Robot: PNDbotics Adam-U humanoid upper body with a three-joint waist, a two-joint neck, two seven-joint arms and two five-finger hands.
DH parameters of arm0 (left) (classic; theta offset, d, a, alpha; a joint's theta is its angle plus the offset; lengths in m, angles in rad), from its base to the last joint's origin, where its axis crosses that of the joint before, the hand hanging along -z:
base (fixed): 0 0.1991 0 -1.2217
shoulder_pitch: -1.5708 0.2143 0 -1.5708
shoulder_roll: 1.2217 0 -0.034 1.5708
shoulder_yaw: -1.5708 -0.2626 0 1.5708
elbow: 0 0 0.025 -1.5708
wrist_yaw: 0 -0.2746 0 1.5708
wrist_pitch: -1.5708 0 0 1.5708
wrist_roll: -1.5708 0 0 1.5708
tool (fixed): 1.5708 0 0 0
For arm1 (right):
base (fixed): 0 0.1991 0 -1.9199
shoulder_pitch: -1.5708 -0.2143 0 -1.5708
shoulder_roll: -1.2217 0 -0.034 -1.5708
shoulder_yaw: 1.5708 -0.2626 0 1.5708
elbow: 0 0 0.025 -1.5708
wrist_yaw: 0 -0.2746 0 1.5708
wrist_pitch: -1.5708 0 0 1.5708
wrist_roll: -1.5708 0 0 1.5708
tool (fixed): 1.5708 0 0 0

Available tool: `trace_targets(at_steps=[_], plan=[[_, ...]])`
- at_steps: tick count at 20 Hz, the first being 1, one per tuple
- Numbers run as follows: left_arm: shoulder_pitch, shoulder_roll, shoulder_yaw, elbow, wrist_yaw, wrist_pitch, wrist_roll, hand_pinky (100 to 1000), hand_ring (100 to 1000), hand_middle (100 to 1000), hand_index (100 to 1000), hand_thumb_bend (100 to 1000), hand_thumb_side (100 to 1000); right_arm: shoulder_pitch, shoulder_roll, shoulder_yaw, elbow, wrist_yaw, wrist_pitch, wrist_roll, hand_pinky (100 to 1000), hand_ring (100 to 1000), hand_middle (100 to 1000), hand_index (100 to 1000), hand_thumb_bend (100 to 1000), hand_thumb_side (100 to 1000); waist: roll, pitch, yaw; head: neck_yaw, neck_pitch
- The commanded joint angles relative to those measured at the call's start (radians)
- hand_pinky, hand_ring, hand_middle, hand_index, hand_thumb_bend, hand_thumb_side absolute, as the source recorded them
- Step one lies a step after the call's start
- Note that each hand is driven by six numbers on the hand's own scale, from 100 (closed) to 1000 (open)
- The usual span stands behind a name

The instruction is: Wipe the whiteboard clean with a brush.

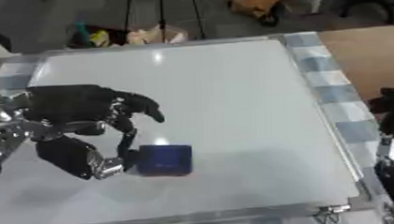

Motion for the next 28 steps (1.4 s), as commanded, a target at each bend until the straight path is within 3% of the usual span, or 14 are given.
trace_targets(at_steps=[1,8,12,17,18,23,28], plan=[[-0.018,-0.008,-0.003,0.024,-0.018,0.004,0.014,728,988,881,476,190,1000,-0.005,-0.012,-0.001,-0.02,-0.01,0.002,0.005,468,539,473,679,100,739,-0.001,-0.024,0.003,-0.001,0.011],[-0.018,-0.031,-0.011,0.06,-0.043,-0.025,0.045,714,982,871,472,261,1000,-0.006,-0.011,-0.001,-0.02,-0.019,0.007,0.009,467,538,471,679,100,729,-0.002,-0.025,0.007,-0.005,0.012],[-0.018,-0.035,-0.015,0.063,-0.047,-0.033,0.033,719,994,894,480,161,1000,-0.006,-0.009,-0.002,-0.02,-0.021,0.011,0.01,467,537,469,678,100,724,-0.003,-0.024,0.006,-0.009,0.012],[-0.014,-0.047,-0.016,0.071,-0.041,-0.031,0.016,718,1000,909,483,153,1000,-0.007,-0.006,-0.001,-0.02,-0.021,0.016,0.01,466,535,467,677,100,724,-0.003,-0.023,0.004,-0.01,0.014],[-0.014,-0.049,-0.016,0.071,-0.039,-0.03,0.014,715,1000,913,496,192,945,-0.007,-0.006,-0.001,-0.02,-0.022,0.016,0.011,466,535,466,677,100,722,-0.004,-0.023,0.004,-0.01,0.014],[-0.012,-0.065,-0.028,0.089,-0.055,-0.022,0.012,730,1000,892,529,224,878,-0.007,-0.005,-0.001,-0.02,-0.024,0.018,0.011,467,534,465,676,100,721,-0.004,-0.024,0.003,-0.012,0.017],[-0.004,-0.078,-0.039,0.127,-0.099,-0.048,0.019,736,1000,893,541,290,924,-0.005,-0.002,0.0,-0.02,-0.025,0.019,0.014,467,534,464,675,100,718,-0.003,-0.025,0.002,-0.014,0.019]])
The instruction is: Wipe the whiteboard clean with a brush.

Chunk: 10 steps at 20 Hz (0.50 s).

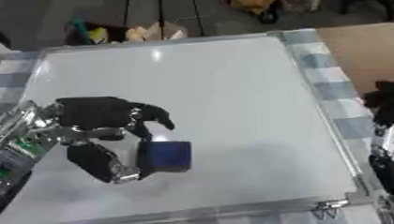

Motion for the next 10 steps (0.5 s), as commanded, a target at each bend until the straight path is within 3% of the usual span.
trace_targets(at_steps=[1,5,10], plan=[[-0.012,-0.004,-0.002,0.009,-0.019,-0.018,0.005,738,1000,889,546,306,941,-0.002,-0.005,0.0,-0.02,-0.009,0.003,0.002,467,534,464,675,100,717,-0.001,-0.022,-0.001,-0.005,0.007],[-0.008,-0.012,-0.006,0.03,-0.043,-0.031,0.015,749,1000,870,561,349,965,-0.002,-0.003,0.002,-0.02,-0.01,0.005,0.005,467,534,463,674,100,715,0.0,-0.022,-0.001,-0.007,0.01],[0.001,-0.024,0.005,0.069,-0.13,-0.054,0.08,769,995,864,586,364,931,-0.002,0.0,0.002,-0.02,-0.011,0.007,0.01,467,534,461,673,100,714,0.0,-0.021,-0.002,-0.009,0.011]])
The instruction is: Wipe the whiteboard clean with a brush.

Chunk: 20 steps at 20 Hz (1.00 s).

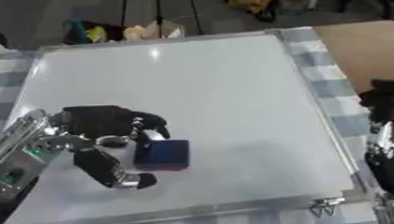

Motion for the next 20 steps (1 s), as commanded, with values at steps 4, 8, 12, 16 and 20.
trace_targets(at_steps=[4,8,12,16,20], plan=[[-0.004,-0.016,0.019,0.045,-0.121,-0.041,0.108,771,989,860,586,360,916,-0.004,-0.003,0.004,-0.02,-0.009,0.001,0.008,466,534,460,673,100,715,-0.002,-0.018,-0.004,-0.002,0.002],[-0.002,-0.027,0.022,0.076,-0.175,-0.056,0.159,770,982,853,587,350,912,-0.005,-0.001,0.004,-0.02,-0.01,0.001,0.011,466,534,460,672,100,715,-0.002,-0.015,-0.006,-0.002,0.001],[0.0,-0.035,0.025,0.1,-0.205,-0.065,0.196,765,977,847,585,328,913,-0.006,0.002,0.005,-0.02,-0.01,0.004,0.014,466,534,459,673,100,713,-0.001,-0.013,-0.007,-0.002,0.0],[-0.003,-0.043,0.03,0.109,-0.219,-0.066,0.221,758,967,834,577,295,913,-0.007,0.004,0.006,-0.02,-0.011,0.006,0.018,466,534,459,673,100,713,-0.001,-0.012,-0.007,-0.002,-0.004],[-0.001,-0.047,0.032,0.13,-0.229,-0.063,0.22,748,950,808,573,245,911,-0.006,0.007,0.007,-0.02,-0.011,0.007,0.02,466,534,458,674,100,711,-0.001,-0.011,-0.009,-0.003,-0.003]])
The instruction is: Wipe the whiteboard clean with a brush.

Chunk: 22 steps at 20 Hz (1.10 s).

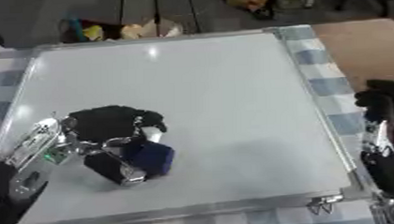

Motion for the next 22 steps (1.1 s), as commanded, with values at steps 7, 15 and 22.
trace_targets(at_steps=[7,15,22], plan=[[-0.029,0.015,0.019,-0.021,0.018,-0.01,-0.014,728,926,782,553,223,879,-0.004,-0.002,0.003,-0.02,-0.01,0.006,0.005,466,534,457,674,100,708,-0.001,-0.016,0.0,-0.003,-0.002],[-0.057,0.034,0.024,-0.109,0.061,-0.002,-0.031,729,918,799,515,275,859,0.0,-0.002,0.006,-0.02,-0.017,0.008,0.013,466,534,457,675,100,707,-0.004,-0.022,0.004,-0.007,-0.009],[-0.065,0.04,0.027,-0.132,0.072,-0.002,-0.056,731,922,837,510,297,845,0.001,-0.001,0.004,-0.02,-0.021,0.007,0.015,467,535,457,676,100,708,-0.006,-0.022,0.001,-0.005,-0.009]])
